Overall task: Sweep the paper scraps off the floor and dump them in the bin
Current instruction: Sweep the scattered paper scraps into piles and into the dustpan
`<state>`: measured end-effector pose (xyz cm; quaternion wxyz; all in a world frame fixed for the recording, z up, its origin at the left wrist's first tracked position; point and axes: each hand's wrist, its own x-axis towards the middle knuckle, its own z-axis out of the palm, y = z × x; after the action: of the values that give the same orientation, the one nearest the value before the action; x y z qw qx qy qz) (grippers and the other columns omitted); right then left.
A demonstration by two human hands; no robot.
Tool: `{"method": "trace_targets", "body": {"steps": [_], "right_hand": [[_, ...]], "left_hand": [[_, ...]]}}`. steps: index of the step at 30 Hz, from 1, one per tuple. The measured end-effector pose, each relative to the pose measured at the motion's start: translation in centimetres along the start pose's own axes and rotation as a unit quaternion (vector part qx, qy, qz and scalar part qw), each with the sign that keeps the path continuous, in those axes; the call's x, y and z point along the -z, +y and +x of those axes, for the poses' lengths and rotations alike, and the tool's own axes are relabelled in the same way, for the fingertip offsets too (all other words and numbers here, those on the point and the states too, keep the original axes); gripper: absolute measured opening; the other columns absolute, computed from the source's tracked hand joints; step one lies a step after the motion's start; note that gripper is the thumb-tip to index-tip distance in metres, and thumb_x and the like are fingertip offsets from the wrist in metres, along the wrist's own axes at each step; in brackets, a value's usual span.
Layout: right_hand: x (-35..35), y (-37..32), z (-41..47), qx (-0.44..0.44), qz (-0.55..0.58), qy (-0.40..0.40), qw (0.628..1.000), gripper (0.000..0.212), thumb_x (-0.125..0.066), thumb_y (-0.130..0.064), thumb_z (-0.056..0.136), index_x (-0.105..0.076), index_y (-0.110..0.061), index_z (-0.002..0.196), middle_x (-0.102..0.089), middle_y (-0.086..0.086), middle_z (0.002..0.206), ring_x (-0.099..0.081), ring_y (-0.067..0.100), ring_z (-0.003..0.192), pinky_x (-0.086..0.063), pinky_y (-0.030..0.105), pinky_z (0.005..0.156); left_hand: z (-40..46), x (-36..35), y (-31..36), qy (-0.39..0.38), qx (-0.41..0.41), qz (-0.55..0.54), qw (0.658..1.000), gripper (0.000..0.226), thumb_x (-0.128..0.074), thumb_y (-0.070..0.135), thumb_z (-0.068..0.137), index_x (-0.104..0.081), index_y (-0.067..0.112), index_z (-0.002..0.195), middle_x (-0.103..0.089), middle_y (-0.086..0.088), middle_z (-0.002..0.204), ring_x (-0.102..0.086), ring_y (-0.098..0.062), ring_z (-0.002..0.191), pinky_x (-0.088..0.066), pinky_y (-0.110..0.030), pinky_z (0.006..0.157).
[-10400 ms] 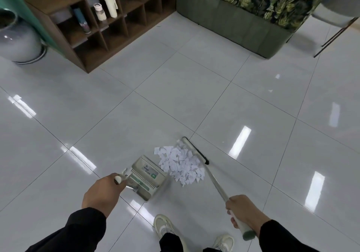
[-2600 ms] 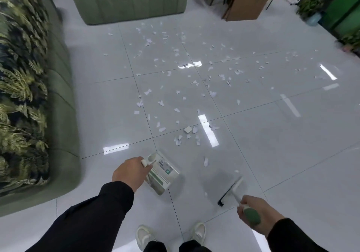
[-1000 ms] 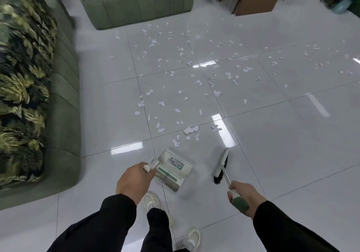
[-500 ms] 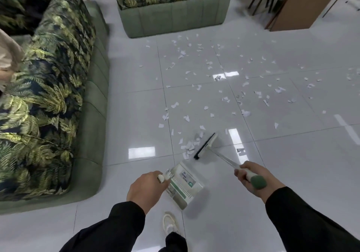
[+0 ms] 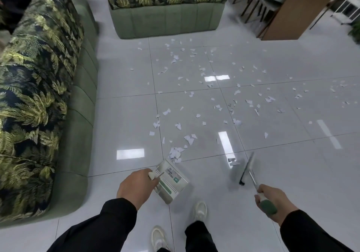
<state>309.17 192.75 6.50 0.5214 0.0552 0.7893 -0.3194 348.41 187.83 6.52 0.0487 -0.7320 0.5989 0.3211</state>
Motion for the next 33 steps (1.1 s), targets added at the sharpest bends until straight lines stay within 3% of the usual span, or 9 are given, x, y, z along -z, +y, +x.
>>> {"method": "trace_targets", "body": {"steps": [4, 9, 12, 17, 21, 24, 26, 30, 33], "right_hand": [[-0.6, -2.4, 3.2, -0.018, -0.026, 0.004, 0.999, 0.007, -0.054, 0.002, 0.094, -0.054, 0.001, 0.087, -0.052, 0.019, 0.09, -0.052, 0.025, 0.062, -0.05, 0.022, 0.036], [-3.7, -6.2, 6.3, -0.039, -0.089, -0.027, 0.995, 0.006, -0.056, 0.0, 0.09, -0.056, -0.001, 0.084, -0.056, 0.015, 0.072, -0.055, 0.021, 0.046, -0.048, 0.021, 0.039], [-7.4, -9.3, 7.0, -0.035, -0.101, -0.067, 0.992, 0.005, -0.055, -0.003, 0.091, -0.056, -0.002, 0.086, -0.055, 0.013, 0.073, -0.056, 0.019, 0.041, -0.046, 0.02, 0.038], [-12.0, -15.3, 7.3, -0.024, -0.09, -0.113, 0.989, 0.006, -0.054, -0.002, 0.092, -0.054, -0.003, 0.086, -0.052, 0.012, 0.081, -0.053, 0.016, 0.034, -0.047, 0.017, 0.037], [-14.1, -18.8, 8.1, -0.033, -0.062, -0.124, 0.99, 0.004, -0.056, -0.004, 0.091, -0.053, -0.004, 0.093, -0.05, 0.017, 0.105, -0.054, 0.021, 0.052, -0.053, 0.021, 0.044], [-15.4, -19.7, 7.9, -0.018, -0.058, -0.134, 0.989, 0.004, -0.056, -0.001, 0.092, -0.053, -0.004, 0.094, -0.047, 0.016, 0.107, -0.05, 0.023, 0.064, -0.053, 0.02, 0.044], [-15.8, -19.1, 7.4, -0.012, -0.084, -0.152, 0.985, 0.004, -0.057, -0.003, 0.093, -0.055, -0.002, 0.096, -0.05, 0.015, 0.099, -0.051, 0.023, 0.064, -0.052, 0.021, 0.043], [-14.9, -17.0, 7.2, 0.019, -0.203, -0.176, 0.963, 0.011, -0.062, -0.008, 0.093, -0.056, 0.0, 0.088, -0.053, 0.013, 0.068, -0.049, 0.021, 0.045, -0.042, 0.021, 0.041], [-13.1, -16.5, 7.4, 0.027, -0.235, -0.182, 0.955, 0.009, -0.062, -0.004, 0.093, -0.058, 0.002, 0.089, -0.054, 0.015, 0.067, -0.047, 0.021, 0.045, -0.044, 0.023, 0.044]], "left_hand": [[1.9, 0.7, 0.8, 0.004, 0.025, -0.01, 1.0, 0.039, -0.051, 0.065, 0.095, -0.057, 0.032, 0.076, -0.061, 0.011, 0.07, -0.055, -0.006, 0.066, -0.039, -0.026, 0.057], [3.9, 1.3, 1.9, 0.02, 0.058, -0.024, 0.998, 0.047, -0.05, 0.067, 0.093, -0.059, 0.024, 0.077, -0.06, 0.009, 0.067, -0.054, -0.009, 0.062, -0.041, -0.026, 0.057], [5.2, 1.9, 3.1, 0.028, 0.079, -0.032, 0.996, 0.042, -0.052, 0.065, 0.093, -0.065, 0.027, 0.083, -0.066, 0.009, 0.073, -0.061, -0.009, 0.07, -0.049, -0.027, 0.064], [6.7, 2.6, 5.6, 0.033, 0.107, -0.056, 0.992, 0.028, -0.055, 0.054, 0.096, -0.064, 0.032, 0.081, -0.065, 0.011, 0.072, -0.06, -0.008, 0.068, -0.042, -0.025, 0.056], [7.0, 2.4, 6.5, 0.05, 0.148, -0.073, 0.985, 0.027, -0.058, 0.051, 0.096, -0.058, 0.034, 0.075, -0.062, 0.01, 0.069, -0.056, -0.009, 0.065, -0.039, -0.026, 0.053], [6.5, 2.0, 7.0, 0.069, 0.169, -0.087, 0.979, 0.031, -0.056, 0.055, 0.096, -0.062, 0.03, 0.079, -0.063, 0.007, 0.069, -0.056, -0.011, 0.064, -0.039, -0.027, 0.055], [6.0, 1.9, 7.2, 0.081, 0.185, -0.097, 0.975, 0.031, -0.055, 0.056, 0.097, -0.061, 0.031, 0.08, -0.064, 0.007, 0.07, -0.057, -0.011, 0.064, -0.039, -0.027, 0.054], [4.4, 1.2, 6.9, 0.096, 0.213, -0.123, 0.965, 0.036, -0.054, 0.062, 0.096, -0.062, 0.03, 0.08, -0.064, 0.006, 0.069, -0.057, -0.013, 0.063, -0.041, -0.028, 0.054], [2.5, 0.1, 6.7, 0.108, 0.227, -0.138, 0.958, 0.04, -0.053, 0.06, 0.097, -0.056, 0.029, 0.072, -0.058, 0.007, 0.063, -0.05, -0.012, 0.058, -0.037, -0.028, 0.052]]}}
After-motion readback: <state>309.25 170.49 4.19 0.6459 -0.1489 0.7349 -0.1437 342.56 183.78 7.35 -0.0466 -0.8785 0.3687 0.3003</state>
